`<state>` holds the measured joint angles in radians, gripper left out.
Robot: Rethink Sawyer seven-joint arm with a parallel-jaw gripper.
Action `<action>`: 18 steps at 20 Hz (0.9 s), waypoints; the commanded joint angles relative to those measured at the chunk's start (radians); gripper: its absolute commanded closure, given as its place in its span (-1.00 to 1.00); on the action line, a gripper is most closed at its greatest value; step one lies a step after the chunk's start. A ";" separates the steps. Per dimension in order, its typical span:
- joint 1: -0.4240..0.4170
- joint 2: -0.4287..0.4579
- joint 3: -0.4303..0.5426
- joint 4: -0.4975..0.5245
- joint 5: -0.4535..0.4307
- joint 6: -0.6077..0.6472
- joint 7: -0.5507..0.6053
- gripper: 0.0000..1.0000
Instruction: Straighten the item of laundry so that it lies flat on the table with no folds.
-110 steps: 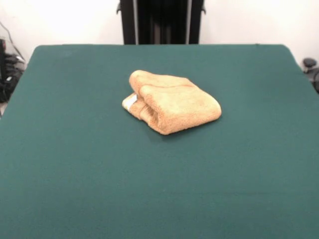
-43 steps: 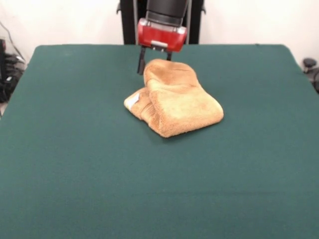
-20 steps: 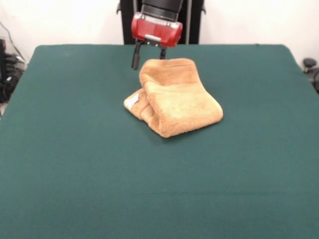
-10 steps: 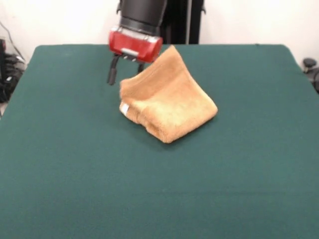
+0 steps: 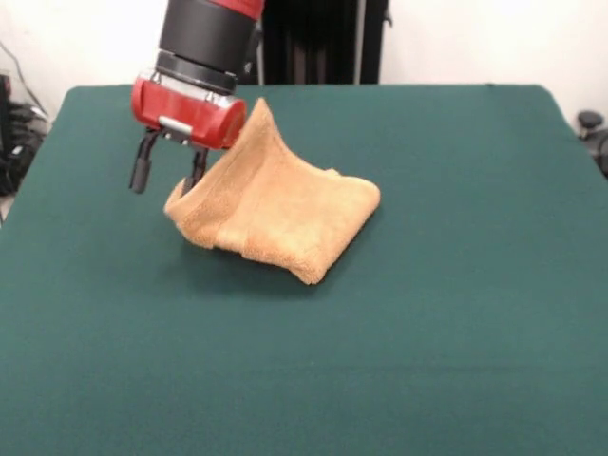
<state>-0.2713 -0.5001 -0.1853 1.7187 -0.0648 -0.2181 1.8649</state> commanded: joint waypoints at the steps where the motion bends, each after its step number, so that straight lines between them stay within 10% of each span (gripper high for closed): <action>1: 0.056 0.030 0.028 -0.098 0.052 0.099 0.108 -1.00; 18: 0.186 0.014 -0.093 -0.106 0.163 0.137 0.165 -1.00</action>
<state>-0.1620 -0.4901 -0.2652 1.6366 0.0009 -0.2181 1.8649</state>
